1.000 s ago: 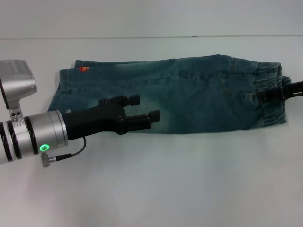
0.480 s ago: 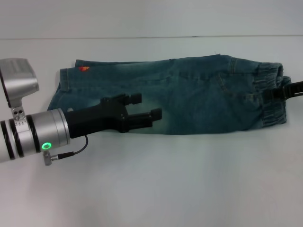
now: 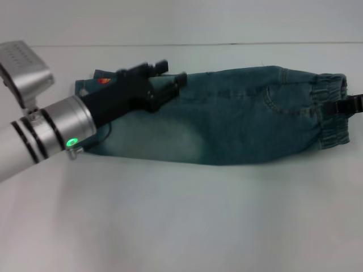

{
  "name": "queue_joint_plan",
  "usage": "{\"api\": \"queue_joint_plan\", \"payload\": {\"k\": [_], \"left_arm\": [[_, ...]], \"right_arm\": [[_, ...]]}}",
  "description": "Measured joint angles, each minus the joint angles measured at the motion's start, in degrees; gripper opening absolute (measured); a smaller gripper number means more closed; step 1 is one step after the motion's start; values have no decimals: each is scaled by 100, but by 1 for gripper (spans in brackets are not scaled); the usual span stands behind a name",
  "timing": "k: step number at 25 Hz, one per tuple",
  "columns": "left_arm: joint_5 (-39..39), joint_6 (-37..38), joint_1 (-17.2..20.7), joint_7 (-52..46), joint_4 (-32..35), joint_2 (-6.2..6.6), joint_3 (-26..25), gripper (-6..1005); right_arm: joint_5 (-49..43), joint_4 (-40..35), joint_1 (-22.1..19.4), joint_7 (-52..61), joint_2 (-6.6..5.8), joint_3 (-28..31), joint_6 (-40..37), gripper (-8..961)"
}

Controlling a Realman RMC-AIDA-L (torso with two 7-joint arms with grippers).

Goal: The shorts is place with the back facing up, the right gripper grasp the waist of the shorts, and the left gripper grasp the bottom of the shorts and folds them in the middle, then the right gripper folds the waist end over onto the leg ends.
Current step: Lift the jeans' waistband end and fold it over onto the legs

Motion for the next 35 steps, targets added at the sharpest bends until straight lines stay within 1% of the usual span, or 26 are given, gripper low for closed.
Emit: {"api": "queue_joint_plan", "payload": {"k": [2, 5, 7, 8, 10, 13, 15, 17, 21, 22, 26, 31, 34, 35], "left_arm": [[-435, -282, -179, 788, -382, -8, -10, 587], [-1367, -868, -574, 2617, -1270, -15, -32, 483], [-1946, -1068, -776, 3756, -1819, -15, -74, 424], [-2290, -1161, -914, 4527, -2176, -15, -179, 400], [-2648, -1327, -1111, 5903, -2744, -14, -615, 352], [-2628, -1636, -1285, 7174, -3216, -12, -1235, 281], [-2595, -1810, -1347, 7485, -3351, -12, -1315, 233], [-2487, -1906, -1381, 7585, -3478, -12, -1327, 185], [-2027, -1927, -1400, 7597, -3693, -12, -1478, 35], [-1874, -1929, -1406, 7597, -3761, -11, -1588, -2], [-1224, -2017, -1416, 7599, -3979, -11, -2079, -3], [-194, -2358, -1426, 7601, -4266, -12, -2852, -1], [485, -2435, -1384, 7602, -4483, -12, -3342, 0], [645, -2440, -1376, 7602, -4547, -11, -3432, 1]], "right_arm": [[100, -181, -45, 43, -3, 138, -301, 113], [335, -402, -109, 136, -44, 292, -694, 113], [497, -523, -144, 211, -83, 359, -926, 114], [586, -570, -154, 254, -105, 384, -1069, 114], [734, -639, -157, 335, -147, 438, -1299, 114], [938, -749, -158, 442, -209, 517, -1590, 114], [1087, -814, -159, 508, -243, 560, -1750, 114], [1251, -843, -159, 569, -276, 586, -1870, 113], [1468, -886, -154, 671, -323, 605, -1995, 113], [1531, -896, -142, 708, -336, 606, -2040, 113], [1800, -983, -94, 882, -396, 606, -2237, 113], [2154, -1260, -63, 1137, -404, 561, -2454, 114], [2325, -1378, -37, 1256, -410, 563, -2549, 114], [2364, -1427, -28, 1290, -412, 563, -2569, 114]]}}
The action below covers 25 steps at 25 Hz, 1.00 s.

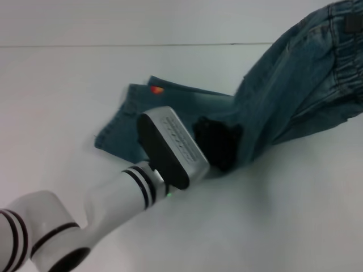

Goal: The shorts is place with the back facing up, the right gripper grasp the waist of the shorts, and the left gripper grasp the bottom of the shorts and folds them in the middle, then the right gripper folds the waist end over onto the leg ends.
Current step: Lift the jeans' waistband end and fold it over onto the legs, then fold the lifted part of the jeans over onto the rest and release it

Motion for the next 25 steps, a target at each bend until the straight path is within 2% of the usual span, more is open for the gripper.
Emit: {"api": "queue_joint_plan", "payload": {"k": [8, 14, 18, 25], "left_arm": [[1077, -257, 46, 1, -640, -1, -624, -1], [1353, -304, 266, -45, -719, -2, -966, 0], [1360, -88, 698, -47, -566, 0, -1395, 15], [1368, 1272, 1649, -357, -213, -2, -1879, 120]], "right_arm": [[53, -143, 84, 147, -1, -19, -125, 113], [4, -101, 79, 108, 0, -191, -63, 114], [-11, -92, 51, 95, 0, -337, 11, 114], [-146, -6, 153, 79, 24, -542, 201, 115]]}}
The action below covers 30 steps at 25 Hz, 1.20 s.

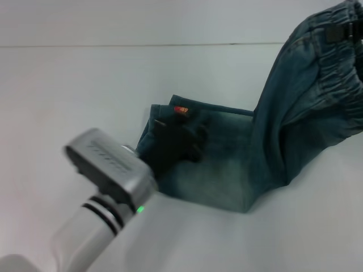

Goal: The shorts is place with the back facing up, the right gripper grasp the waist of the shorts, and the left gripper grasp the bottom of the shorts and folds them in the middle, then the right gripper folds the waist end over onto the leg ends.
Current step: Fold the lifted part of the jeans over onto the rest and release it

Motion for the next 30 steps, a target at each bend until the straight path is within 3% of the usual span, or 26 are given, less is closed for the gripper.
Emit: {"api": "queue_joint_plan", "payload": {"k": [2, 7, 11, 12, 16, 22, 30], "left_arm": [[-10, 379, 235, -259, 198, 1, -214, 150], [-38, 706, 514, -830, 640, 1, -685, 395], [-42, 1041, 842, -995, 995, 6, -1454, 563], [-43, 1139, 956, -1054, 1098, 17, -1784, 584], [-43, 1262, 1152, -1455, 1429, 32, -2334, 670], [-43, 1217, 1340, -2130, 1871, 34, -2520, 799], [-44, 1171, 1375, -2123, 1847, 17, -2537, 799]], "right_arm": [[-11, 107, 82, -26, 3, -107, 64, 115], [-12, 584, 456, -165, 26, -617, 353, 113], [-12, 1247, 892, -377, 46, -1174, 808, 112], [-11, 1452, 1014, -447, 47, -1305, 917, 111], [-11, 2017, 1446, -634, 123, -1838, 1337, 127], [-237, 2348, 1852, -710, 421, -2507, 1731, 158], [-620, 2506, 2117, -1000, 811, -2829, 1870, 199]]}}
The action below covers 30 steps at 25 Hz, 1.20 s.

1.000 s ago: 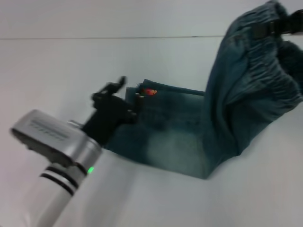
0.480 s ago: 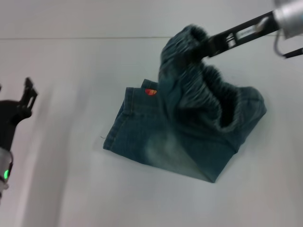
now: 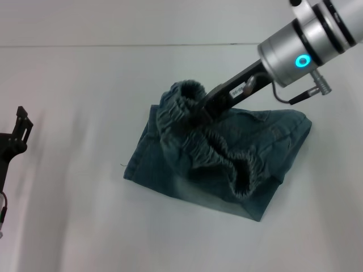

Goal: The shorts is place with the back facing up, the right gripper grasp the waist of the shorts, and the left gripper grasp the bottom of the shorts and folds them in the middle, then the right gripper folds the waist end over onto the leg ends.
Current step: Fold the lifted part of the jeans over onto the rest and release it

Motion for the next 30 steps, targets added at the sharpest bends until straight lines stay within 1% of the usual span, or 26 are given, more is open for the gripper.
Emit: {"api": "queue_joint_plan", "payload": {"k": [6, 10, 13, 18, 21, 25, 27, 28, 29, 30], "left_arm": [[26, -71, -44, -13, -12, -3, 23, 799], [36, -74, -56, -14, -25, -8, 45, 799], [39, -83, -56, -15, -27, -8, 51, 800], [43, -107, -40, -18, -27, -16, 57, 800], [42, -111, -18, -19, -25, -16, 57, 800], [42, -129, -8, -21, -24, -16, 56, 800], [42, -137, -7, -21, -24, -16, 55, 800], [41, -137, -6, -22, -23, -16, 54, 800], [42, -138, -6, -22, -24, -17, 54, 800], [41, -139, -6, -23, -24, -16, 53, 800]], "right_arm": [[-76, 95, 103, -96, 182, -372, 80, 231], [-185, 122, 160, -96, 295, -439, 193, 251], [-264, 132, 214, -98, 340, -475, 263, 267], [-286, 50, 273, -22, 340, -486, 212, 293], [-288, 7, 294, 49, 268, -490, 155, 537], [-287, -281, 234, 150, 191, -441, -137, 703], [-278, -508, 158, 158, 157, -426, -478, 772], [-275, -800, 32, 145, 120, -417, -933, 801], [-275, -800, 32, 145, 120, -417, -933, 830], [-278, -964, -48, 129, 107, -417, -1148, 858]]}}
